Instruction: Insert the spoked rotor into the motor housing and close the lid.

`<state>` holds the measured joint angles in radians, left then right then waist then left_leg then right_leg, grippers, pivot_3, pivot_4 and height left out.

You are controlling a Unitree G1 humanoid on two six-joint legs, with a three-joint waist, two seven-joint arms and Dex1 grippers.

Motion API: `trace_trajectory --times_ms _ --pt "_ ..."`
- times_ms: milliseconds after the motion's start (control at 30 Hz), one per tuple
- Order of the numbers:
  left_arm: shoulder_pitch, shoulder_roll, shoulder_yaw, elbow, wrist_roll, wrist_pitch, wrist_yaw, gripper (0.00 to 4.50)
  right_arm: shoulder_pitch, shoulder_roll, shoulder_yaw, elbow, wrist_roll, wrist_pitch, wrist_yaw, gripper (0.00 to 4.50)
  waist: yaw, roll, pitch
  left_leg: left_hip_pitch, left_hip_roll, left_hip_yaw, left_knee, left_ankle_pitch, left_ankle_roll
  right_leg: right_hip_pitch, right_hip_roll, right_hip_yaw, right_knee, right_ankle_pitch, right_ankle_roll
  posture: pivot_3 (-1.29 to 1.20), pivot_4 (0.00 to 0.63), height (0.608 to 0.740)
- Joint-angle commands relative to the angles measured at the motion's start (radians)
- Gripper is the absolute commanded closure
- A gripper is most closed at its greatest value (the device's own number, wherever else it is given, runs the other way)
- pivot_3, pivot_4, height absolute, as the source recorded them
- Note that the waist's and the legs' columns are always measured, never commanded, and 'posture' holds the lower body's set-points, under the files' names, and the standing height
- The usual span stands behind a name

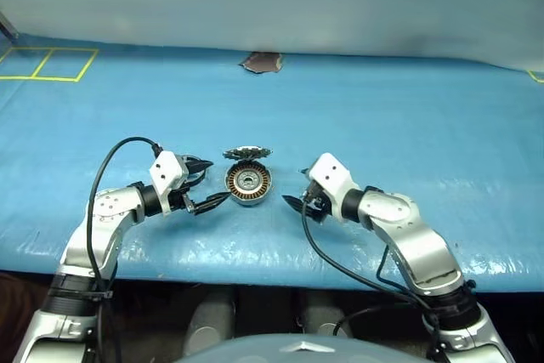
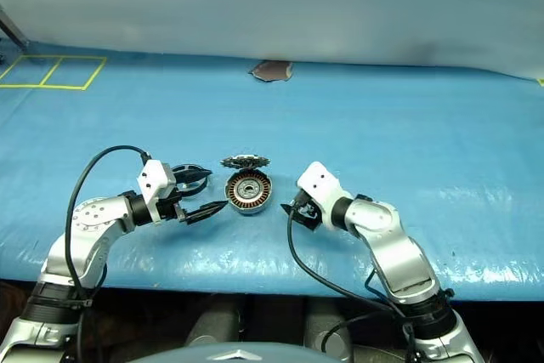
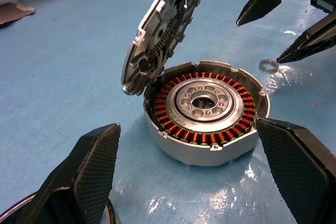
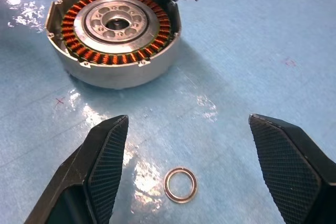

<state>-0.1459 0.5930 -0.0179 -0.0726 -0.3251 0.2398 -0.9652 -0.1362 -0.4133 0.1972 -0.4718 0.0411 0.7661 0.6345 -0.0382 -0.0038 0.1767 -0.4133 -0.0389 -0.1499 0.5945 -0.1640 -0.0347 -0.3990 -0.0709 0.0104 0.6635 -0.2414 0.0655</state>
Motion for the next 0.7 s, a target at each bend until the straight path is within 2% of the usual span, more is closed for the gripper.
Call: trace_trajectory --times_ms 33,233,567,667,700 --pt "-0.008 0.009 -0.002 0.008 -0.013 0.006 -0.025 0.0 0.012 0.016 -0.04 -0.001 0.027 -0.032 -0.035 0.64 0.0 0.0 0.0 0.0 0.0 0.0 0.0 0.0 0.0 0.0 0.0 0.0 0.0 0.0 0.0 0.0 0.15 0.74" --pt "-0.011 0.002 -0.001 0.008 -0.013 0.012 -0.033 0.0 0.03 0.048 -0.017 0.028 0.052 -0.041 -0.065 0.64 0.002 0.0 0.0 0.0 0.0 0.001 0.0 0.0 0.0 0.0 0.0 0.001 -0.001 0.0 0.0 0.0 0.15 0.74" --pt "-0.012 -0.002 -0.015 0.004 -0.015 0.022 -0.057 0.0 0.085 0.043 -0.009 0.073 0.057 -0.051 -0.105 0.64 0.002 0.0 0.0 0.0 -0.001 0.001 0.001 0.0 0.001 0.0 0.0 0.001 -0.001 0.0 0.0 0.0 0.15 0.74" --pt "-0.017 -0.003 -0.024 0.008 -0.012 0.023 -0.06 0.0 0.094 0.043 -0.011 0.074 0.059 -0.051 -0.112 1.21 0.003 0.0 0.0 0.0 0.0 0.001 0.001 0.0 0.001 0.0 0.0 0.001 -0.001 0.0 0.0 0.0 0.15 0.74" --pt "-0.018 -0.003 -0.026 0.009 -0.011 0.022 -0.06 0.0 0.097 0.043 -0.008 0.073 0.06 -0.051 -0.114 1.54 0.003 0.0 0.0 0.0 0.0 0.001 0.001 0.0 0.001 0.0 0.0 0.001 -0.001 0.0 0.0 0.0 0.15 0.74"
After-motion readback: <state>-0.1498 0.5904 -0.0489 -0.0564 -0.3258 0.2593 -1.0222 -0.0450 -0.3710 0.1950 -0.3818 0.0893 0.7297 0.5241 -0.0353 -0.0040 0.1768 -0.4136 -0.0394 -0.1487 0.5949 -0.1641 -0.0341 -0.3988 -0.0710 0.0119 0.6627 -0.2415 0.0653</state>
